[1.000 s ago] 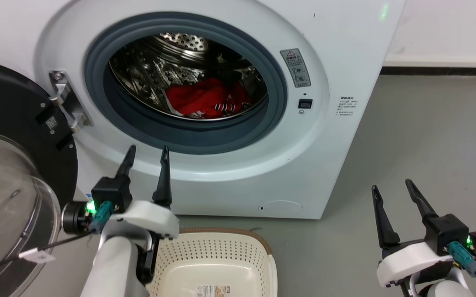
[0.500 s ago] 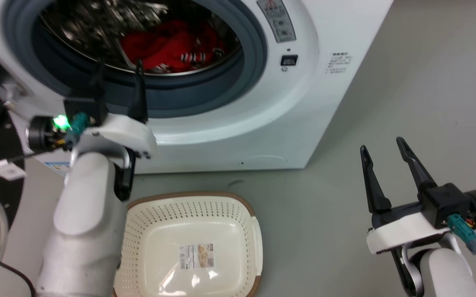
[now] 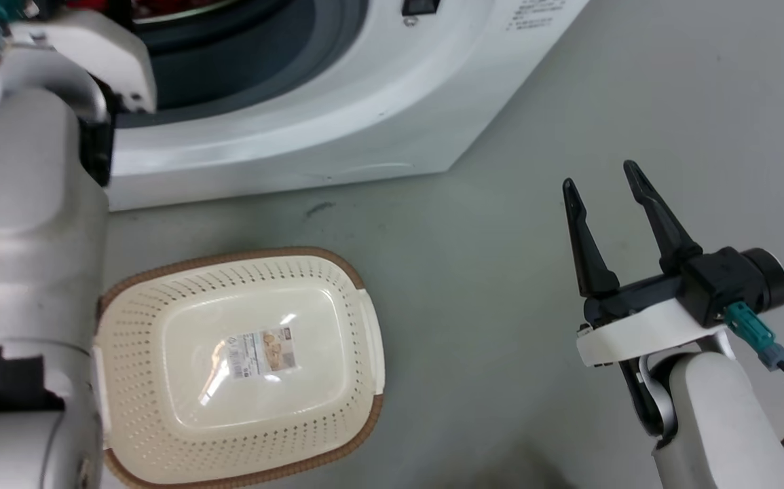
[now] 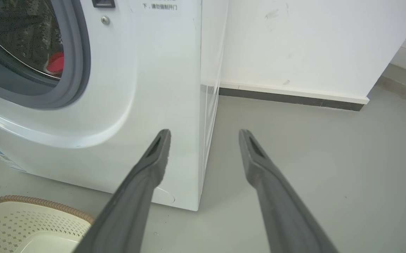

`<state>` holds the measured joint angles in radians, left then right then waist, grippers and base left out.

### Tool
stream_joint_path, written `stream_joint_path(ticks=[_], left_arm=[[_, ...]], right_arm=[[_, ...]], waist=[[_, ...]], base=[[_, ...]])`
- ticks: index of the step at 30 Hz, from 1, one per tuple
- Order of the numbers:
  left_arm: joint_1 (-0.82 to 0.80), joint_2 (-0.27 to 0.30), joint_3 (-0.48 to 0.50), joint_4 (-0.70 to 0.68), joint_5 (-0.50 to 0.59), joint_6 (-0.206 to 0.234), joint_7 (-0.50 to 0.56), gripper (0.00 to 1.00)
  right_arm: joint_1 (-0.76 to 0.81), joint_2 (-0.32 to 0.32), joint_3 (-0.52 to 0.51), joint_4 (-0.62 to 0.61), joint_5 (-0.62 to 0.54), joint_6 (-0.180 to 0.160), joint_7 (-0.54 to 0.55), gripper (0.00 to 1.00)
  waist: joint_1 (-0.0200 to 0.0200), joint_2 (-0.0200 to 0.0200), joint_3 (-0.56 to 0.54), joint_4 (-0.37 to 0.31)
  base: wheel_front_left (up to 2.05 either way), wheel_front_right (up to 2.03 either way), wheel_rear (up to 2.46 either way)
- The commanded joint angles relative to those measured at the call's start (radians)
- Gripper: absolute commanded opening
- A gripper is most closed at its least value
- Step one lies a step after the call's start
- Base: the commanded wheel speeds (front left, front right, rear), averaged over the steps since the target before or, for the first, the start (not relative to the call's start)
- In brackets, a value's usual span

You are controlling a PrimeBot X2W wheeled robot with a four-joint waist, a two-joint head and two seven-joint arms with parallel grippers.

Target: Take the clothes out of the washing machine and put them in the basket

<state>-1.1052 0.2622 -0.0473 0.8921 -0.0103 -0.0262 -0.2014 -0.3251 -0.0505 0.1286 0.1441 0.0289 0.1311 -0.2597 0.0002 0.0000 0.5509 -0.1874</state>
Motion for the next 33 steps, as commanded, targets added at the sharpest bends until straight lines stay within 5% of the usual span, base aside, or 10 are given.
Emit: stream_joint_path(ticks=[1, 15, 25, 26, 27, 29, 30, 33], left_arm=[[-0.021, 0.008, -0.001, 0.011, 0.002, -0.002, 0.008, 1.0], [-0.311, 0.116, -0.052, 0.197, 0.042, -0.031, 0.31, 1.0], [-0.427, 0.149, -0.025, 0.321, -0.005, -0.021, 0.654, 1.0], [-0.434, 0.152, -0.023, 0.327, -0.011, -0.016, 0.68, 0.91], [-0.439, 0.154, -0.021, 0.33, -0.014, -0.013, 0.703, 0.49], [-0.443, 0.154, -0.02, 0.332, -0.018, -0.007, 0.733, 0.11], [-0.445, 0.154, -0.02, 0.33, -0.02, -0.002, 0.742, 0.0], [-0.443, 0.154, -0.021, 0.323, -0.029, 0.008, 0.76, 0.0]], right_arm=[[-0.021, 0.0, 0.003, 0.003, 0.01, -0.001, -0.004, 1.0], [-0.083, 0.0, 0.058, 0.002, 0.079, -0.001, -0.006, 1.0], [-0.092, 0.0, 0.086, 0.011, 0.107, -0.001, -0.006, 1.0], [-0.093, 0.0, 0.087, 0.012, 0.11, -0.001, -0.006, 1.0], [-0.094, 0.0, 0.089, 0.013, 0.111, -0.001, -0.006, 1.0], [-0.096, 0.0, 0.092, 0.015, 0.115, -0.001, -0.006, 1.0], [-0.097, 0.0, 0.093, 0.016, 0.118, -0.001, -0.006, 1.0], [-0.099, 0.0, 0.093, 0.02, 0.121, -0.001, -0.006, 1.0]], waist=[[-0.0002, 0.0, 0.05, -0.038], [-0.0002, 0.0, 0.132, -0.104], [-0.0002, 0.0, 0.151, -0.138], [-0.0002, 0.0, 0.152, -0.14], [-0.0002, 0.0, 0.153, -0.142], [-0.0002, 0.0, 0.154, -0.145], [-0.0002, 0.0, 0.154, -0.146], [-0.0002, 0.0, 0.153, -0.147]], base=[[0.0, 0.0, 0.0], [0.0, 0.0, 0.0], [0.0, 0.0, 0.0], [0.0, 0.0, 0.0], [0.0, 0.0, 0.0], [0.0, 0.0, 0.0], [0.0, 0.0, 0.0], [0.0, 0.0, 0.0]])
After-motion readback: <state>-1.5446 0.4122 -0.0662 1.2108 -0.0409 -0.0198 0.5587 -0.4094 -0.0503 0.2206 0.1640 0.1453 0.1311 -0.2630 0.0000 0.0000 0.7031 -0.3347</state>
